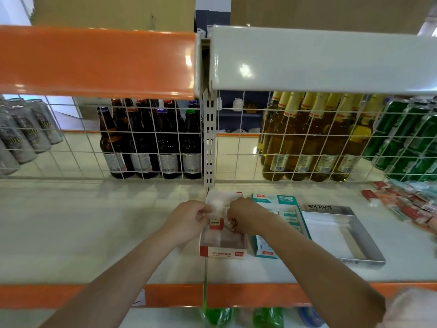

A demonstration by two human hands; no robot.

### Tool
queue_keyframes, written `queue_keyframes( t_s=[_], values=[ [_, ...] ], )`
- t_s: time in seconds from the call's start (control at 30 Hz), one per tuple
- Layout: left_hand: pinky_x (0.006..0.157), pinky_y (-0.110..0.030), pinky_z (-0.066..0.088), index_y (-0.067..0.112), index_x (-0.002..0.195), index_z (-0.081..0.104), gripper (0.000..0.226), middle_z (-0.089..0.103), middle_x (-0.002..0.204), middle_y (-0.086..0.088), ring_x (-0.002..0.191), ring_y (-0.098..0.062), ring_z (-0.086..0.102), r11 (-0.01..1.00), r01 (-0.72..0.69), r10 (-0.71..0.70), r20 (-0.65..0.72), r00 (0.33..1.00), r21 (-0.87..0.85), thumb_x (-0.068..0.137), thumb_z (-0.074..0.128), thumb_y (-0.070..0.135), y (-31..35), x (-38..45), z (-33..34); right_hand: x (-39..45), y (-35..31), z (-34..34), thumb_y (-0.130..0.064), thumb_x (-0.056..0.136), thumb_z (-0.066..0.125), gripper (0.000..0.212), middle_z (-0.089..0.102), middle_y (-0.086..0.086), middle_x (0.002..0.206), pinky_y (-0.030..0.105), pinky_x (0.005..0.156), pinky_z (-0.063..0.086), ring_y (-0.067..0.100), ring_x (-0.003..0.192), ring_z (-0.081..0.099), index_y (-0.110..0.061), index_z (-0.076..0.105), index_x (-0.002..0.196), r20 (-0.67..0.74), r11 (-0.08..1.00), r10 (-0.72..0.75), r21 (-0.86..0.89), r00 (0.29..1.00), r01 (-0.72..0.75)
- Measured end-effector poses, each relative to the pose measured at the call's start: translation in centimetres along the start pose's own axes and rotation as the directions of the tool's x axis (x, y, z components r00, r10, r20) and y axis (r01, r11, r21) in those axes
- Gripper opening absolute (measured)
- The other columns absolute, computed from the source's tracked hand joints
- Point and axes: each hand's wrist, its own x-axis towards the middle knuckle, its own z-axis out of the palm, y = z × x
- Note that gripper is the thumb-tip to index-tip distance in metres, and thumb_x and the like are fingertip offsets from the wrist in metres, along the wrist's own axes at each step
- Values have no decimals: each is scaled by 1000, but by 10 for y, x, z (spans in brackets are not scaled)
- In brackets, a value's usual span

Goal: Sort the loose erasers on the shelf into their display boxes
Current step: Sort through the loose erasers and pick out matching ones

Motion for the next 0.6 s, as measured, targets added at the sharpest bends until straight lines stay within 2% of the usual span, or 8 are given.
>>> queue_keyframes(
  t_s=[0.17, 0.37, 0.5, 0.6],
  values=[
    [99, -19, 32, 17, 127, 55, 33, 51, 133, 2, 124, -13, 45, 994, -35, 31, 44, 999, 100, 95, 48, 19, 5, 8, 1, 0, 2, 1, -21, 90, 56, 24, 60, 8, 110, 31, 92, 42, 21, 101, 56, -10, 57, 112, -65, 1000, 25, 8, 998, -25],
    [101, -23, 34, 17, 130, 52, 35, 48, 135, 1, 126, -14, 44, 987, -47, 38, 62, 997, 151, 95, 47, 21, 10, 20, 4, 2, 4, 4, -16, 90, 54, 18, 60, 9, 108, 32, 94, 40, 22, 99, 55, -11, 58, 106, -111, 996, 58, 79, 992, -50],
    [102, -26, 37, 18, 132, 50, 37, 48, 136, 1, 125, -15, 45, 985, -46, 33, 84, 996, 166, 94, 48, 19, 11, 29, 6, 5, 9, 5, -24, 87, 60, 31, 59, 7, 115, 34, 98, 39, 22, 106, 54, -12, 57, 115, -113, 997, 24, 82, 993, -15],
    [100, -23, 36, 18, 131, 51, 36, 49, 133, 2, 123, -13, 46, 989, -44, 39, 43, 998, 143, 95, 47, 18, 11, 34, 5, 7, 10, 10, -26, 88, 60, 34, 58, 7, 116, 33, 99, 38, 22, 107, 53, -13, 55, 119, -81, 994, 36, 103, 996, -27]
  ],
)
